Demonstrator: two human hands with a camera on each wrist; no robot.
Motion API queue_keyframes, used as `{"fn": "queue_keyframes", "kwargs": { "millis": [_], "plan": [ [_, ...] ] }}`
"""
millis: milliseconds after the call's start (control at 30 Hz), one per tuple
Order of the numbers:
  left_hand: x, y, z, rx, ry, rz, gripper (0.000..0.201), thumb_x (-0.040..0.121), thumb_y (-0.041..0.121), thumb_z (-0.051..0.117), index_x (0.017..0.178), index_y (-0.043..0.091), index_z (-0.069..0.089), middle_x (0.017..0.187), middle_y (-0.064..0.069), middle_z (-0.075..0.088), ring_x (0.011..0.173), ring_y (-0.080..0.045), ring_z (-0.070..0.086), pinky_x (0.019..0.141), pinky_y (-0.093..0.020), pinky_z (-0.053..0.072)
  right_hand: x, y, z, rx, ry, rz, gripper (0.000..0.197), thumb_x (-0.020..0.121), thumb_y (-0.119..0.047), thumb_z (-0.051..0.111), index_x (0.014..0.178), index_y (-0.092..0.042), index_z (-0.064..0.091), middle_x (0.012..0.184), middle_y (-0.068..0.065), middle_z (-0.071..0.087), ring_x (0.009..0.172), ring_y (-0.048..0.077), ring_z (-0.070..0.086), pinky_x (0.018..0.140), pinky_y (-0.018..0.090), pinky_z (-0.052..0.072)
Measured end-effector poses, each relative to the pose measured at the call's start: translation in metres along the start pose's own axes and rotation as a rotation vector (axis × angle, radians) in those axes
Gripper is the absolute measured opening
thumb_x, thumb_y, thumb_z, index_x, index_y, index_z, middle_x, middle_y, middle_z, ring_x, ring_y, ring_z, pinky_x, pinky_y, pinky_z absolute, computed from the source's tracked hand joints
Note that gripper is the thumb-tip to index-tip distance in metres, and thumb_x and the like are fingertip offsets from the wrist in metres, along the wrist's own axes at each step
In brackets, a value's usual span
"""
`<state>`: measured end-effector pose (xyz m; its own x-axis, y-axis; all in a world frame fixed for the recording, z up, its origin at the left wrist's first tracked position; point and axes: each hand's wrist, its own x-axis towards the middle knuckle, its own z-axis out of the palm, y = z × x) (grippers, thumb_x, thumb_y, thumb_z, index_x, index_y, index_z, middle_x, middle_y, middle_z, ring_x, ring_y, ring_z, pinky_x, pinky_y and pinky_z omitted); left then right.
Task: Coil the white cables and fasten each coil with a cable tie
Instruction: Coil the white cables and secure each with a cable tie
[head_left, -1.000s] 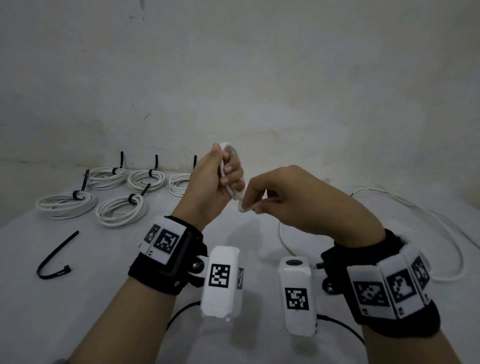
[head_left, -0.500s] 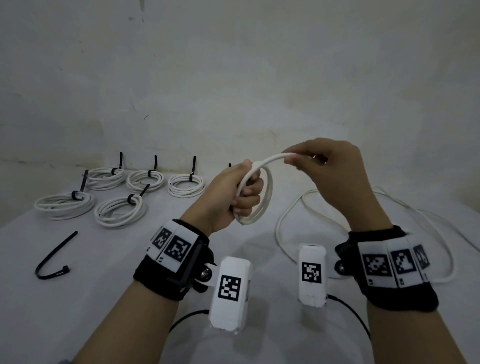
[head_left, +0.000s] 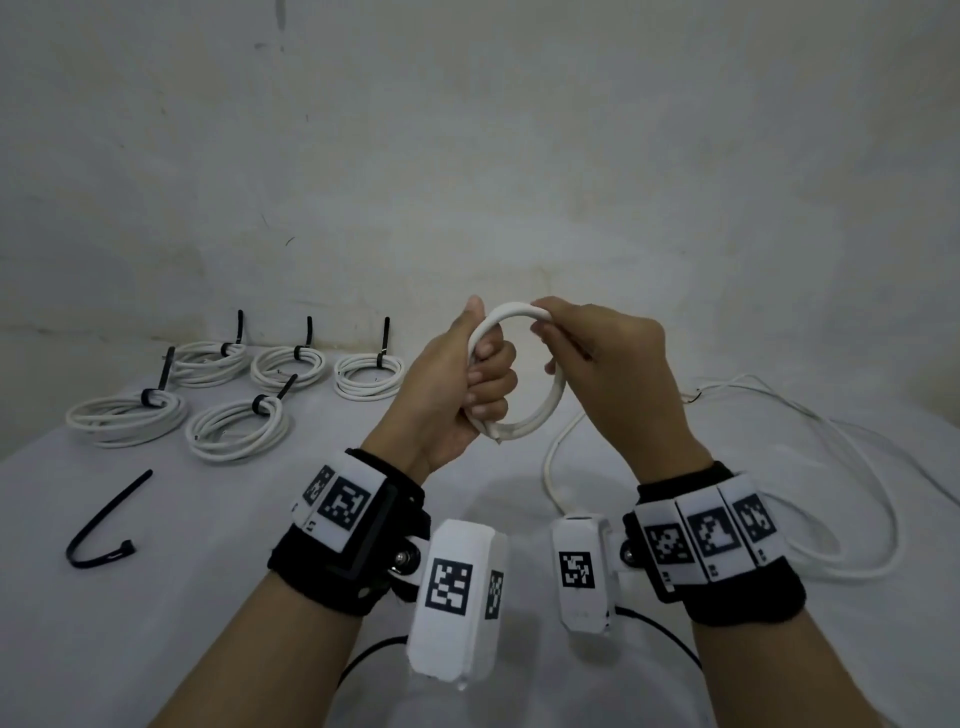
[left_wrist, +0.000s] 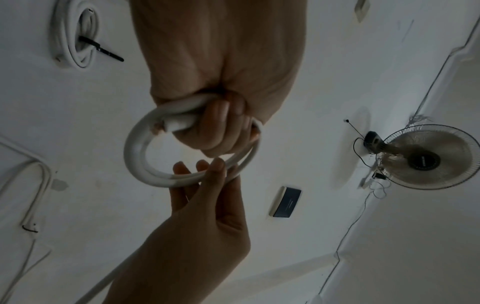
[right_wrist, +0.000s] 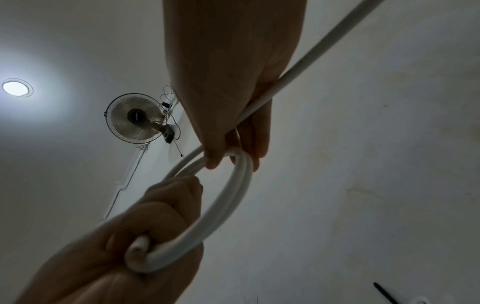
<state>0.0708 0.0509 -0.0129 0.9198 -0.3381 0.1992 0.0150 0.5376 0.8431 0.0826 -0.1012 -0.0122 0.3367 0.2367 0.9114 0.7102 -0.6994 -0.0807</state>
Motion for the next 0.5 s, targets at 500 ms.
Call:
{"fn": "queue_keyframes", "kwargs": {
  "millis": [500],
  "plan": [
    [0.003,0.021,-0.024,-0.317,0.024,0.187,0.044,0.102,0.036,0.025,0.063,0.02,0.039,0.041,0.008,0.027,0.027,-0.002,0.023,0.029,-0.013,0.016,-0.007,0.029,-0.026,0.155,-0.241,0.399,0.013,0.096,-0.015,0.05,0.104,-0.024,0.057,0.06,-0.005,0.052,0.046,0.008,0.049,0.046,0.022,0.044]
  ]
}}
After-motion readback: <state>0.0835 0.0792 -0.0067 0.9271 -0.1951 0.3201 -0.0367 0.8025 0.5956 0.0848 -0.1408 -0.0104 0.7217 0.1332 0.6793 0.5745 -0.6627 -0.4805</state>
